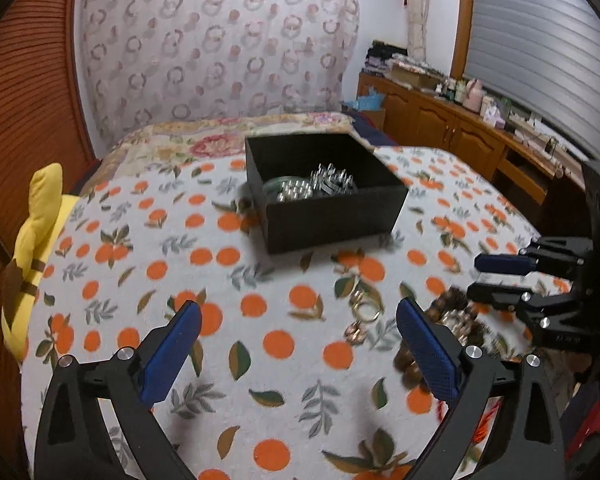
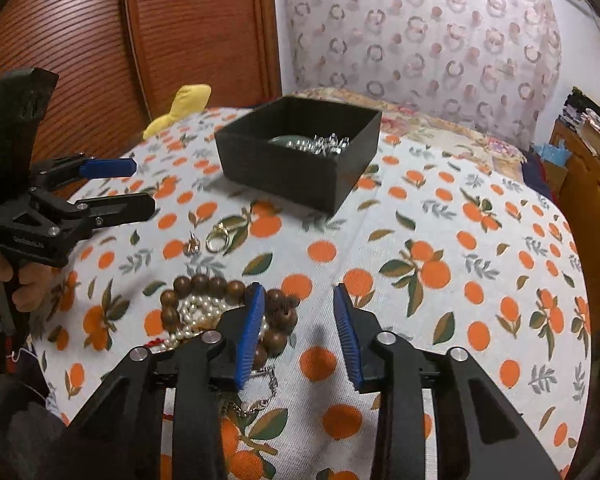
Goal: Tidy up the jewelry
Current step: 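Grasp the brown wooden bead bracelet with the right tool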
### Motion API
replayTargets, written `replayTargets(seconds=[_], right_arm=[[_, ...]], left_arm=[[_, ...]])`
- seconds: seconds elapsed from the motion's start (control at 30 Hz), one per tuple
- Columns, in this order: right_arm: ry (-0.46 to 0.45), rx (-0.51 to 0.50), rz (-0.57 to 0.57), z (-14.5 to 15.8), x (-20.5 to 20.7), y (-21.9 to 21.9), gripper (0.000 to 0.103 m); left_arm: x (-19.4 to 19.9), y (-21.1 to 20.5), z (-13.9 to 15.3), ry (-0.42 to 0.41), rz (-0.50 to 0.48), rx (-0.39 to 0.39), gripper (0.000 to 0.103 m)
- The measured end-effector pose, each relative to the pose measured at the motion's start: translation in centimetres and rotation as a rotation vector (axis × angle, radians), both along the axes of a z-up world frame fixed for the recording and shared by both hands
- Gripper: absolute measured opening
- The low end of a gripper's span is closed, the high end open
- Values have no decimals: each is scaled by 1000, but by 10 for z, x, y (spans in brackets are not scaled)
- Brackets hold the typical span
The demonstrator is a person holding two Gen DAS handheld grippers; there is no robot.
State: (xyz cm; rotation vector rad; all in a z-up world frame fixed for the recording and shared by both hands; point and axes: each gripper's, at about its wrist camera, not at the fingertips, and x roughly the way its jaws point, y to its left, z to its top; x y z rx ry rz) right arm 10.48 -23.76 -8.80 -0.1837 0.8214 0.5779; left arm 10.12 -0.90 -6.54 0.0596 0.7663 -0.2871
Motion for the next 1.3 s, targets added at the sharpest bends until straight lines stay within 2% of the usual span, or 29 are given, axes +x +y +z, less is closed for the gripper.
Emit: replayTargets(seconds=[0.13, 0.4, 0.47, 0.5, 0.7, 0.9, 0.97, 1.03, 1.13, 1.3], right_arm=[[27, -26, 16, -7, 4, 5, 31], [55, -43, 29, -12, 10, 12, 31], [60, -37, 40, -13, 11, 12, 20], [61, -36, 46, -13, 10, 13, 19], [25, 1, 46, -6, 5, 7, 18], [-43, 66, 28, 20, -1, -2, 17], [-56, 77, 28, 26, -2, -3, 17], [-69, 85, 25, 31, -4, -4, 17], [-90, 103, 16, 39, -6, -7, 17], [-125, 128, 14, 53, -10, -11, 17]], left_arm=[[4, 1, -11, 33, 1, 31, 94], [11, -6, -24, 81, -35, 89, 94], [12, -9, -28, 96, -44, 102, 94], [13, -10, -30, 101, -49, 104, 94], [14, -14, -30, 112, -67, 101, 94], [14, -22, -24, 101, -94, 84, 94], [13, -26, -22, 93, -106, 79, 89], [13, -29, -22, 100, -116, 79, 76], [13, -34, -24, 110, -133, 76, 66], [15, -42, -29, 124, -149, 79, 54]])
